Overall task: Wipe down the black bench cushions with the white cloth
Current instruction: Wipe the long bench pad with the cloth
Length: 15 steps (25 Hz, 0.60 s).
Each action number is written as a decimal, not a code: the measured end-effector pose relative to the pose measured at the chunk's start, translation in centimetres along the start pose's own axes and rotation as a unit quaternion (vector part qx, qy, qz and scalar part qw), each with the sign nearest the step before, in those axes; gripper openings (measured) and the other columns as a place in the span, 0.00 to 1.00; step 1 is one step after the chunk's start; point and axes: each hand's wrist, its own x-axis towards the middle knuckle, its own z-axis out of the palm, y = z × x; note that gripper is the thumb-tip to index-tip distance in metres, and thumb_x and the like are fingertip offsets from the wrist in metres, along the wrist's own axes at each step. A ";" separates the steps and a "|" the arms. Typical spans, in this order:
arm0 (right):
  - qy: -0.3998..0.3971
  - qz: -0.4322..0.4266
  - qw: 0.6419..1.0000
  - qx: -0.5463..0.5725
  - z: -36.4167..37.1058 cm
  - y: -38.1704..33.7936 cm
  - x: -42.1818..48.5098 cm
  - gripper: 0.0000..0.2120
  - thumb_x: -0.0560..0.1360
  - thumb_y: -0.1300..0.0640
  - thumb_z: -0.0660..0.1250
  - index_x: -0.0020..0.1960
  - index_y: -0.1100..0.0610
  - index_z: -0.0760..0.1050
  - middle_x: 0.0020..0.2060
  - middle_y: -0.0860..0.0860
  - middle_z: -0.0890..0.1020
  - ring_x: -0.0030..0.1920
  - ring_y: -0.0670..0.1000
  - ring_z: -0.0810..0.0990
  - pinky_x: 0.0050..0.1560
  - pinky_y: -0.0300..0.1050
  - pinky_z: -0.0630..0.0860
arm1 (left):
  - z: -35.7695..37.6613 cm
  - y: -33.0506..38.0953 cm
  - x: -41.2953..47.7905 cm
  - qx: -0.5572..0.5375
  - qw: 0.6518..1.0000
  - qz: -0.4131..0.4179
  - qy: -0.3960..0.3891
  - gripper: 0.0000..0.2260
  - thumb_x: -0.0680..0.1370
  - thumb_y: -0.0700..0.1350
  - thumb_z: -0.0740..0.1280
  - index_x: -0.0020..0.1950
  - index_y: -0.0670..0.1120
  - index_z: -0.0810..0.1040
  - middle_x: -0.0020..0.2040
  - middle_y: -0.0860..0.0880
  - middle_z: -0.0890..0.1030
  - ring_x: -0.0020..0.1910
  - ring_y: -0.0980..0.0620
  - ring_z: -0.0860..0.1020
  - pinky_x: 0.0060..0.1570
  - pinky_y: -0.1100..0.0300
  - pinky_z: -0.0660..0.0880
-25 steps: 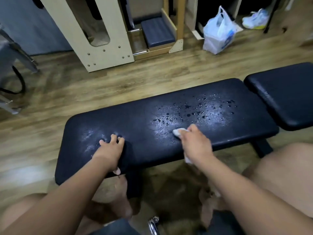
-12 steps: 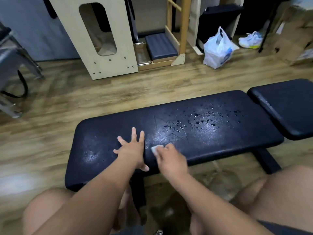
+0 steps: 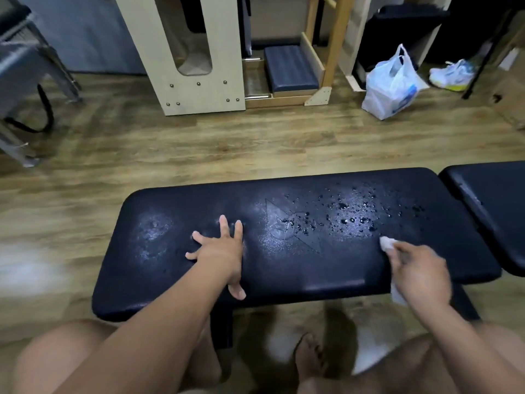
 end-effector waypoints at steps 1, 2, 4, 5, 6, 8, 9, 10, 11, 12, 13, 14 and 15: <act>-0.006 -0.018 1.000 -0.008 1.0 -2.0 -1.2 0.12 0.77 0.46 0.63 0.56 0.48 0.81 0.47 0.58 0.81 0.44 0.62 0.81 0.42 0.51 0.77 | 0.0 0.1 0.1 0.000 1.000 -0.002 -0.003 0.69 0.60 0.54 0.84 0.76 0.55 0.27 0.76 0.50 0.25 0.74 0.23 0.43 0.65 0.26 0.63; -0.016 -0.051 0.998 -0.014 2.5 -4.5 -2.4 0.12 0.77 0.45 0.62 0.56 0.47 0.81 0.47 0.55 0.80 0.44 0.61 0.82 0.42 0.49 0.76 | 0.0 0.2 0.1 0.000 1.000 -0.003 -0.003 0.70 0.59 0.54 0.84 0.76 0.55 0.28 0.76 0.51 0.25 0.74 0.23 0.43 0.65 0.27 0.63; -0.063 -0.130 0.989 -0.014 5.1 -10.7 -4.7 0.13 0.78 0.45 0.59 0.57 0.45 0.78 0.50 0.51 0.79 0.47 0.58 0.81 0.42 0.46 0.74 | -0.1 0.0 0.1 -0.005 1.000 -0.001 -0.002 0.70 0.59 0.54 0.84 0.76 0.56 0.28 0.76 0.51 0.25 0.74 0.23 0.43 0.65 0.27 0.63; -0.101 -0.184 0.978 -0.018 5.9 -13.6 -5.9 0.13 0.79 0.46 0.58 0.58 0.45 0.77 0.52 0.51 0.78 0.49 0.57 0.80 0.43 0.46 0.73 | -0.1 -0.1 0.1 -0.009 1.000 0.001 -0.004 0.70 0.59 0.54 0.84 0.76 0.56 0.28 0.76 0.52 0.25 0.74 0.23 0.42 0.65 0.27 0.63; -0.140 -0.239 0.961 -0.019 6.3 -15.7 -6.7 0.13 0.79 0.48 0.57 0.59 0.46 0.77 0.52 0.51 0.77 0.51 0.56 0.79 0.44 0.46 0.73 | 0.0 -0.2 -0.1 -0.013 1.000 0.003 -0.004 0.70 0.59 0.54 0.84 0.77 0.57 0.28 0.76 0.52 0.26 0.75 0.24 0.42 0.66 0.27 0.63; -0.172 -0.305 0.936 -0.026 6.2 -16.0 -6.1 0.12 0.79 0.49 0.57 0.58 0.47 0.76 0.52 0.51 0.76 0.52 0.56 0.79 0.44 0.46 0.72 | 0.0 -0.4 -0.3 -0.010 1.000 0.002 0.002 0.69 0.59 0.55 0.84 0.77 0.57 0.29 0.77 0.53 0.26 0.75 0.25 0.42 0.66 0.28 0.63; -0.159 -0.303 0.939 -0.033 5.8 -14.2 -5.1 0.12 0.79 0.48 0.58 0.58 0.46 0.76 0.52 0.50 0.76 0.50 0.56 0.80 0.44 0.46 0.73 | 0.0 -0.5 -0.4 -0.007 1.000 0.001 0.002 0.69 0.59 0.55 0.84 0.76 0.58 0.29 0.77 0.53 0.26 0.75 0.25 0.42 0.66 0.29 0.63; -0.128 -0.282 0.950 -0.038 5.3 -11.1 -3.8 0.12 0.78 0.47 0.59 0.58 0.45 0.77 0.52 0.49 0.77 0.48 0.57 0.80 0.43 0.46 0.73 | 0.0 -0.5 -0.4 -0.006 1.000 0.001 0.000 0.69 0.59 0.55 0.84 0.76 0.58 0.28 0.76 0.53 0.26 0.75 0.25 0.42 0.66 0.29 0.63; -0.081 -0.237 0.968 -0.033 4.3 -7.7 -2.3 0.12 0.78 0.46 0.61 0.57 0.45 0.78 0.51 0.49 0.78 0.46 0.57 0.80 0.42 0.46 0.74 | 0.0 -0.5 -0.3 -0.008 1.000 0.000 -0.004 0.69 0.59 0.55 0.84 0.76 0.57 0.28 0.76 0.53 0.26 0.75 0.25 0.42 0.67 0.29 0.63; -0.029 -0.165 0.986 -0.021 3.1 -4.1 -0.7 0.12 0.77 0.46 0.63 0.56 0.47 0.80 0.51 0.50 0.79 0.46 0.58 0.81 0.43 0.48 0.76 | 0.0 -0.4 -0.3 -0.007 1.000 0.000 -0.007 0.69 0.60 0.55 0.83 0.76 0.57 0.27 0.76 0.52 0.25 0.75 0.24 0.42 0.67 0.29 0.62; 0.006 -0.096 0.995 -0.018 1.6 -0.9 0.6 0.13 0.76 0.45 0.64 0.56 0.48 0.81 0.51 0.53 0.79 0.46 0.60 0.81 0.45 0.50 0.78 | -0.1 -0.2 -0.3 -0.003 1.000 0.001 -0.008 0.69 0.60 0.55 0.83 0.76 0.56 0.27 0.76 0.51 0.25 0.75 0.24 0.42 0.67 0.28 0.62; 0.021 -0.040 0.999 -0.021 0.6 1.4 1.8 0.14 0.76 0.45 0.64 0.56 0.50 0.81 0.51 0.55 0.80 0.47 0.63 0.81 0.47 0.54 0.79 | -0.2 -0.1 -0.2 0.003 1.000 -0.001 -0.008 0.69 0.60 0.54 0.83 0.76 0.56 0.26 0.76 0.51 0.25 0.74 0.23 0.42 0.67 0.28 0.62; 0.021 0.000 0.999 -0.033 0.1 2.2 2.3 0.14 0.76 0.46 0.65 0.56 0.51 0.82 0.50 0.58 0.80 0.47 0.65 0.80 0.47 0.56 0.79 | -0.2 0.0 -0.1 0.007 1.000 -0.005 -0.010 0.69 0.61 0.54 0.83 0.76 0.55 0.26 0.76 0.50 0.25 0.74 0.23 0.42 0.66 0.28 0.62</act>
